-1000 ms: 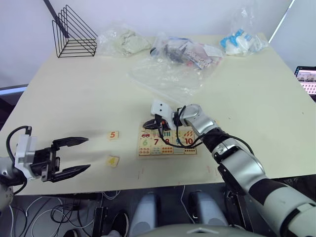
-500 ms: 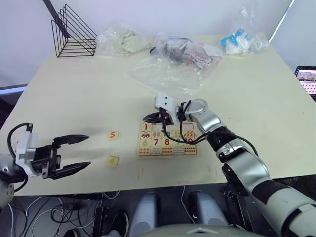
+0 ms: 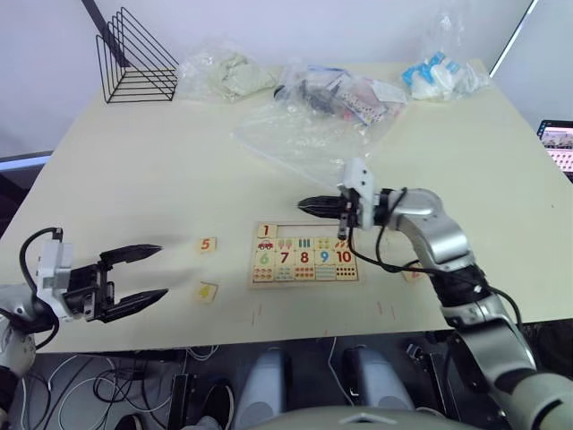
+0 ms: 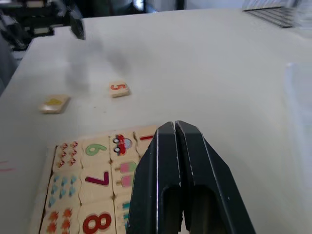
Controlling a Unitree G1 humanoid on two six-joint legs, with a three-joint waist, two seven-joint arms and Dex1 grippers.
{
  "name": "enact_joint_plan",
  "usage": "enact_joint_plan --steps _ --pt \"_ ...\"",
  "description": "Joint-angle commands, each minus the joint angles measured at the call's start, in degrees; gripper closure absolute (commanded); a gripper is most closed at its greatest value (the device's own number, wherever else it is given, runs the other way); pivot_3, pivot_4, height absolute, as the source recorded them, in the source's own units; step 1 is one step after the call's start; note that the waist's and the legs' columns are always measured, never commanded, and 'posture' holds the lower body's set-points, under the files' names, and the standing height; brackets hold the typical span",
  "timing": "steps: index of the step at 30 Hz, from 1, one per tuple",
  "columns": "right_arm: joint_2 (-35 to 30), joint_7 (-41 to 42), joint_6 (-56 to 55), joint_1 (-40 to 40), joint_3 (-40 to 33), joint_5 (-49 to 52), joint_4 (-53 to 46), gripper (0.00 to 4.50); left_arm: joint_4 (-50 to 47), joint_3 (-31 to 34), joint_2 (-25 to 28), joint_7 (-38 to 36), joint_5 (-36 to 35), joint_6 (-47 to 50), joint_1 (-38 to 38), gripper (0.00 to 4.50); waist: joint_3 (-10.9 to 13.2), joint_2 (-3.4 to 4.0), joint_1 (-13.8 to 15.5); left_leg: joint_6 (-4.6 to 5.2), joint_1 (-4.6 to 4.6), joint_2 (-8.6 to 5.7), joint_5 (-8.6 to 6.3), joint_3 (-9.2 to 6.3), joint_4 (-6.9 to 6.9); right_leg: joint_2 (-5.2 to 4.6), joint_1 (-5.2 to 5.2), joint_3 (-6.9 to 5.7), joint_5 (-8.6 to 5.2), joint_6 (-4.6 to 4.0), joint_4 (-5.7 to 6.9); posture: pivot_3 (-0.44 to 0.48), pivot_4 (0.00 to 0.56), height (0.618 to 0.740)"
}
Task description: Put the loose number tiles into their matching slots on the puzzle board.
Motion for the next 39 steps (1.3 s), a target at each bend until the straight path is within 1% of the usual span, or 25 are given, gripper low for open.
enact_joint_plan --steps 1,5,9,11,13,14,16,17,19,20,23,25,27,28,30,39 --pt "-2.69 -2.87 3.48 2.7 -4.82 4.12 -8.3 4.46 1.12 4.56 -0.68 -1.45 3.67 2.41 -0.56 0.0 -0.01 -0.02 -0.01 0.0 0.01 0.0 0.0 0.0 0.01 0.0 0.0 0.0 0.0 0.0 0.02 0.0 0.15 0.74" --pt "-6.84 -5.45 3.22 11.05 -12.23 7.48 -13.87 4.46 0.67 7.85 -2.37 0.91 8.7 3.76 0.03 0.0 -0.02 -0.03 0.07 0.0 0.05 0.01 0.0 -0.01 0.01 0.03 0.04 -0.01 0.0 0.0 0.01 0.0 0.15 0.74" --pt "-10.64 -5.34 1.22 19.07 -17.45 10.01 -15.99 4.46 -1.09 10.99 -3.68 2.82 12.19 6.05 1.19 0.0 -0.03 -0.05 0.26 0.01 0.01 0.01 0.0 0.01 0.01 -0.02 0.06 0.01 0.0 0.01 -0.06 0.0 0.15 0.74" --pt "-12.35 -4.72 -0.34 23.27 -20.82 11.47 -15.84 3.92 -2.14 12.2 -4.37 4.5 14.08 6.89 1.94 0.0 -0.02 -0.04 0.32 0.01 0.02 0.01 0.0 0.02 0.01 -0.02 0.05 0.02 0.0 0.01 -0.05 0.0 0.15 0.74" --pt "-14.62 -2.5 -4.84 29.42 -25.1 11.39 -13.7 3.06 -3.71 13.45 -5.17 7.2 15.57 8.35 3.08 0.0 -0.03 -0.04 0.37 0.01 0.06 0.02 0.0 0.03 0.01 -0.01 0.07 0.03 0.0 0.01 -0.04 0.0 0.15 0.74" --pt "-15.23 -1.9 -6.5 31.58 -26.83 11.6 -12.68 2.93 -4.34 14.11 -5.66 8.71 16.62 8.0 3.51 0.0 -0.03 -0.05 0.58 0.01 0.08 0.03 0.0 0.02 0.01 0.0 0.11 0.03 0.0 0.0 -0.05 0.0 0.15 0.74" --pt "-16.1 -0.92 -8.97 34.32 -29.02 12.71 -11.14 1.91 -6.05 15.49 -6.46 9.93 17.7 8.44 4.48 0.0 -0.03 -0.05 0.78 0.01 0.14 0.03 0.0 0.02 0.01 -0.01 0.21 0.03 -0.01 0.01 -0.09 0.0 0.15 0.74" --pt "-16.56 0.03 -10.96 35.84 -30.4 12.99 -9.87 1.49 -7.14 16.18 -6.81 10.57 18.06 8.91 5.13 0.0 -0.03 -0.05 0.78 0.01 0.19 0.03 0.0 0.1 0.02 -0.01 0.21 0.12 -0.01 0.01 -0.08 0.0 0.15 0.74" --pt "-17.39 1.76 -14.3 38.75 -33.02 13.33 -7.02 0.5 -9.23 16.96 -6.87 11.78 18.86 11.26 6.66 0.0 -0.04 -0.06 0.95 0.01 0.33 0.05 0.0 0.15 0.02 0.0 0.33 0.15 -0.01 0.01 -0.08 0.0 0.15 0.74" --pt "-17.62 2.28 -15.97 39.8 -33.86 13.23 -5.67 0.14 -10.08 17.34 -6.95 12.59 19.27 12.28 7.25 0.0 -0.03 -0.05 1.03 0.01 0.42 0.07 0.0 0.18 0.0 0.0 0.4 0.18 -0.02 0.01 -0.09 0.0 0.15 0.74" --pt "-17.8 3.46 -20.7 42.76 -35.94 13.01 -1.5 0.14 -12.23 18.63 -7.25 12.7 19.5 14.16 8.68 0.0 -0.04 -0.06 1.21 0.01 0.62 0.09 -0.01 0.22 -0.07 -0.01 0.54 0.25 -0.04 0.01 -0.12 0.0 0.15 0.74" --pt "-17.63 4.42 -23.01 44.31 -36.94 13.74 0.3 0.14 -12.79 19.93 -7.72 12.63 20.02 13.35 9.2 0.0 -0.03 -0.06 1.24 0.01 0.68 0.1 -0.01 0.25 -0.08 -0.01 0.56 0.31 -0.04 0.01 -0.11 0.0 0.15 0.74" --pt "-17.54 5.61 -25.09 45.47 -37.99 14.86 2.14 0.14 -13.05 21.08 -7.97 11.91 20.46 12.71 10.07 0.0 -0.03 -0.06 1.25 0.01 0.75 0.1 -0.01 0.3 -0.08 -0.01 0.59 0.37 -0.07 -0.04 -0.1 0.0 0.15 0.74" --pt "-17.61 6.55 -26.43 46.05 -38.5 15.29 3.23 0.14 -13.49 21.7 -8.17 11.2 20.24 12.99 10.73 0.0 -0.04 -0.06 1.26 0.01 0.76 0.1 -0.01 0.31 -0.08 0.0 0.58 0.38 -0.15 -0.18 -0.1 0.0 0.15 0.74" --pt "-17.85 8.08 -28.55 46.88 -39.19 16.04 4.99 0.14 -14.56 22.62 -8.41 9.61 19.31 14.4 11.97 0.0 -0.04 -0.06 1.23 0.01 0.78 0.12 -0.01 0.33 -0.12 0.0 0.58 0.41 -0.15 -0.19 -0.11 0.0 0.15 0.74" --pt "-19.16 13.89 -33.06 48.55 -39.53 18.37 8.55 0.14 -16.4 24.63 -9.39 5.62 18.98 16.06 13.04 0.0 -0.04 -0.07 1.28 0.01 0.82 0.18 -0.01 0.43 -0.13 0.0 0.6 0.46 -0.16 -0.19 -0.11 0.0 0.15 0.74"
